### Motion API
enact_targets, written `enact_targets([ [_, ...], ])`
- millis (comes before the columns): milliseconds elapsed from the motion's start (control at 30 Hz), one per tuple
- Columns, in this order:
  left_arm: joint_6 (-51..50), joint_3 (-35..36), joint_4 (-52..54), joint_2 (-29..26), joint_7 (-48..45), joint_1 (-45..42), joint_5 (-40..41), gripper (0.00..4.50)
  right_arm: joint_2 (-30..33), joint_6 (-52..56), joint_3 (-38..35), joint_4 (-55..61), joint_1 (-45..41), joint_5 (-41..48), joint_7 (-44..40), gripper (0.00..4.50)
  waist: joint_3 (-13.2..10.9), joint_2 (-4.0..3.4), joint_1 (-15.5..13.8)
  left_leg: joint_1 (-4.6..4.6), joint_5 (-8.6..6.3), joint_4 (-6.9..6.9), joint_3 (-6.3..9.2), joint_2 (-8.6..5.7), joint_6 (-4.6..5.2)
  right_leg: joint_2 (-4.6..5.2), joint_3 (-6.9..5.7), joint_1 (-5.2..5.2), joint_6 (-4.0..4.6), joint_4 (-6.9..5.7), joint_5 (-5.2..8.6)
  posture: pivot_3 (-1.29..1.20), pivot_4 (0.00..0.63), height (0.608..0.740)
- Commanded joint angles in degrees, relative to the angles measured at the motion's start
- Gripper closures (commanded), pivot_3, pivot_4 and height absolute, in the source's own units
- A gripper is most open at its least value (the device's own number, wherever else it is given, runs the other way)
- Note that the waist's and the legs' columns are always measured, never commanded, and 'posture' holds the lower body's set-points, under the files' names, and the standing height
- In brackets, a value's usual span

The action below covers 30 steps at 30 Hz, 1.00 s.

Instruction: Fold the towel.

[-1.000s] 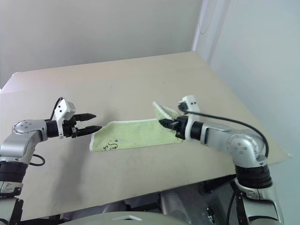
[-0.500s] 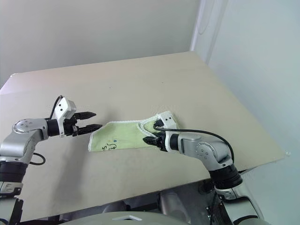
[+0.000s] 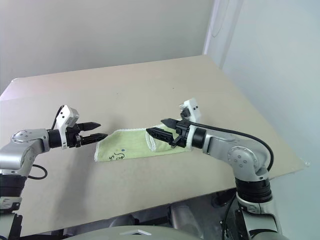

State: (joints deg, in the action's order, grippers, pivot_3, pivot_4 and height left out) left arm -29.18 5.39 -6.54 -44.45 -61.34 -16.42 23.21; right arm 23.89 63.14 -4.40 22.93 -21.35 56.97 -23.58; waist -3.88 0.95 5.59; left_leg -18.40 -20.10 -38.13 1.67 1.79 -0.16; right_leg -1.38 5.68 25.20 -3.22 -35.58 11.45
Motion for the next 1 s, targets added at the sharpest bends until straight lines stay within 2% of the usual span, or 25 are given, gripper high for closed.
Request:
enact_targets([
  [33,-2.3,2.2,2.0,-0.5,0.6,-0.4,2.0,1.02,-0.8,-5.9,1.6,-3.5,-1.1,-6.5,0.8,0.01,0.0,0.02,0.1,0.01,0.00,0.00,0.00,0.00,0.00,0.00,0.00,0.00,0.00,-0.02,0.00,0.00,0.000,0.712],
  [100,-5.7,3.4,2.4,-0.3,1.4,-0.9,4.0,1.02,-2.1,-11.5,4.9,-8.2,-0.7,-13.1,0.7,0.01,0.0,0.06,0.2,0.06,0.00,0.00,-0.01,0.00,0.00,-0.02,0.01,0.00,0.01,-0.08,0.00,0.00,0.000,0.712],
  [233,-13.7,4.3,3.2,-1.6,2.9,-1.3,6.4,1.02,-2.0,-25.6,16.3,-16.3,0.1,-29.6,-1.3,0.01,0.0,0.06,0.4,0.05,0.00,0.00,0.00,0.00,0.00,-0.02,0.01,0.03,0.00,-0.14,0.00,0.00,0.000,0.712],
  [367,-20.9,3.9,4.8,-3.6,4.1,-0.3,7.6,1.02,-1.3,-32.4,25.8,-20.5,2.3,-40.6,-3.2,0.01,0.0,0.07,0.4,0.03,0.00,0.00,0.01,0.00,-0.01,-0.03,0.01,0.08,-0.01,-0.18,0.00,0.00,0.000,0.712],
  [467,-27.0,0.4,6.7,-5.9,4.2,1.2,7.2,1.02,-1.0,-35.6,28.6,-22.2,3.5,-46.0,-3.5,0.01,0.1,0.13,0.6,0.02,0.00,0.00,0.00,0.00,-0.01,-0.02,0.02,0.10,-0.03,-0.19,0.00,0.00,0.000,0.712],
  [533,-31.1,-0.8,6.4,-6.2,5.2,0.3,7.5,1.02,-1.8,-35.7,26.3,-23.0,2.8,-46.6,-2.7,0.01,0.1,0.17,0.6,0.07,0.00,0.00,0.00,0.00,-0.01,-0.02,0.03,0.06,-0.01,-0.23,0.01,0.00,0.000,0.712],
  [767,-42.4,2.2,-3.7,-4.3,6.9,-5.6,11.4,1.02,-4.7,-31.3,19.4,-17.9,1.7,-43.0,-3.3,0.01,0.1,0.29,0.5,0.15,0.13,-0.11,0.13,-0.06,-0.22,-0.04,0.01,0.03,0.03,-0.51,0.03,0.00,0.000,0.712],
  [1000,-45.5,-0.3,-6.7,-0.8,7.5,-6.6,12.1,1.02,-4.5,-27.2,14.7,-6.5,3.9,-34.4,-9.6,0.01,0.1,0.28,0.4,0.09,0.13,-0.08,0.16,-0.06,-0.23,-0.04,0.00,0.07,0.01,-0.52,0.00,0.00,0.000,0.712],
])
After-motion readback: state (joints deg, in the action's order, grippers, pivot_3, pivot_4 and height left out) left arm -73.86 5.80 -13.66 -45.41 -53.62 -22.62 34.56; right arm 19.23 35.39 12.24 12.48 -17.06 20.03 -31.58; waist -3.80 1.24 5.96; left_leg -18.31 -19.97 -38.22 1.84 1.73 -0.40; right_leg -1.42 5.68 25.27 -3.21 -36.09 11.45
